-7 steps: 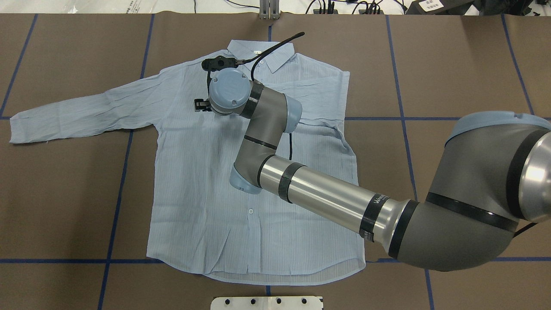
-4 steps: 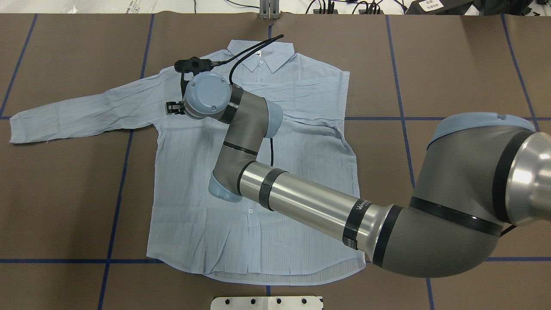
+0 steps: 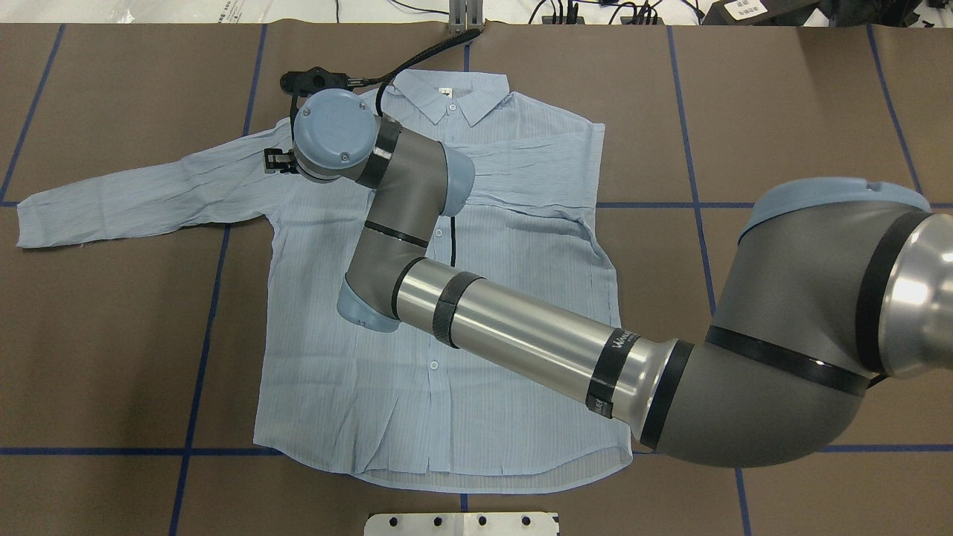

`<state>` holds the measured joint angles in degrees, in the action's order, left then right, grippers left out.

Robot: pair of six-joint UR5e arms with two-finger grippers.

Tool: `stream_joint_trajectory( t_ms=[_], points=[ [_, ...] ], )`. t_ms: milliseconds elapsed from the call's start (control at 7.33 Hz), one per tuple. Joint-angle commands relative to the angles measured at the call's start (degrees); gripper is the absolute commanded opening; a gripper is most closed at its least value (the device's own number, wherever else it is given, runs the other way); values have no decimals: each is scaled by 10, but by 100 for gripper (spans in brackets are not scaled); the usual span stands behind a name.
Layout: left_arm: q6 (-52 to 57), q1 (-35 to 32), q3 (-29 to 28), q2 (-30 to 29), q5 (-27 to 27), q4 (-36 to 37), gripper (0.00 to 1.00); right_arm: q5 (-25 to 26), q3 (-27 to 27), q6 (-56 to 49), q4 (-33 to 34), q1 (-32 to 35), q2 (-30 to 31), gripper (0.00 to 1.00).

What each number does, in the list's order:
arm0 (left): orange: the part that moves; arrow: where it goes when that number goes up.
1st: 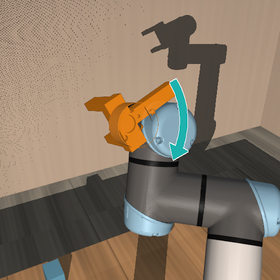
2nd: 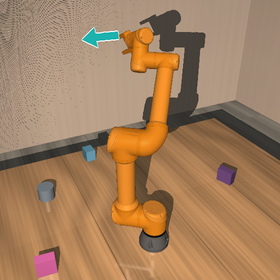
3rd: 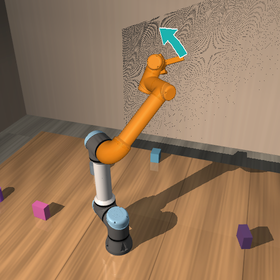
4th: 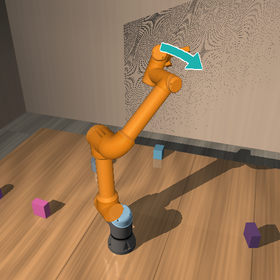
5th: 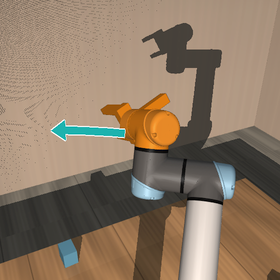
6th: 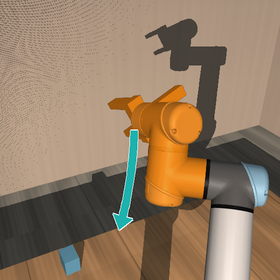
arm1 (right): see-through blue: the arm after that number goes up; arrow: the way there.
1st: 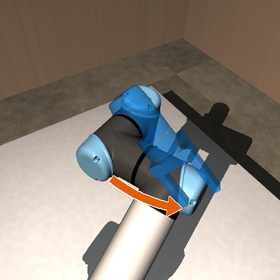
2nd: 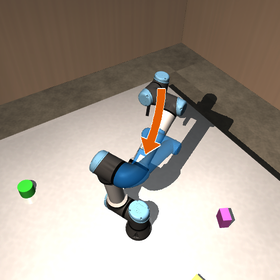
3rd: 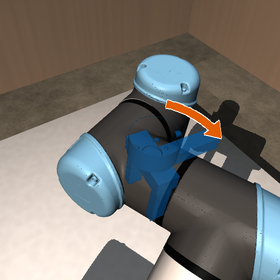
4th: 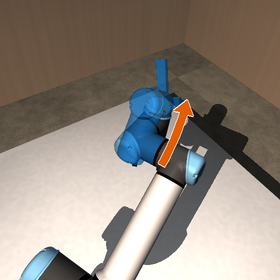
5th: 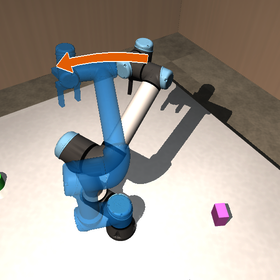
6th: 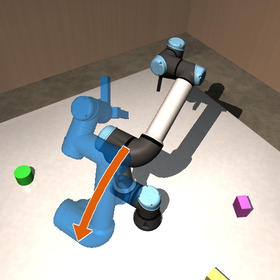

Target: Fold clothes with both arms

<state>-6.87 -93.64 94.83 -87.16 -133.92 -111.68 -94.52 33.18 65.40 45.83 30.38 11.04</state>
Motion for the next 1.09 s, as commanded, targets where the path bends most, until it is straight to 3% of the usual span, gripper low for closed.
stream_joint_trajectory(
  t_ms=[0,546,955],
  points=[
    [-21,0,-2,-2,0,-15,99,1,17,-18,97,20,8,96],
    [-38,3,-1,-15,1,-15,99,28,-9,-27,91,17,34,96],
    [-38,3,-2,-15,1,-15,99,29,-43,-28,18,4,33,96]
  ],
)
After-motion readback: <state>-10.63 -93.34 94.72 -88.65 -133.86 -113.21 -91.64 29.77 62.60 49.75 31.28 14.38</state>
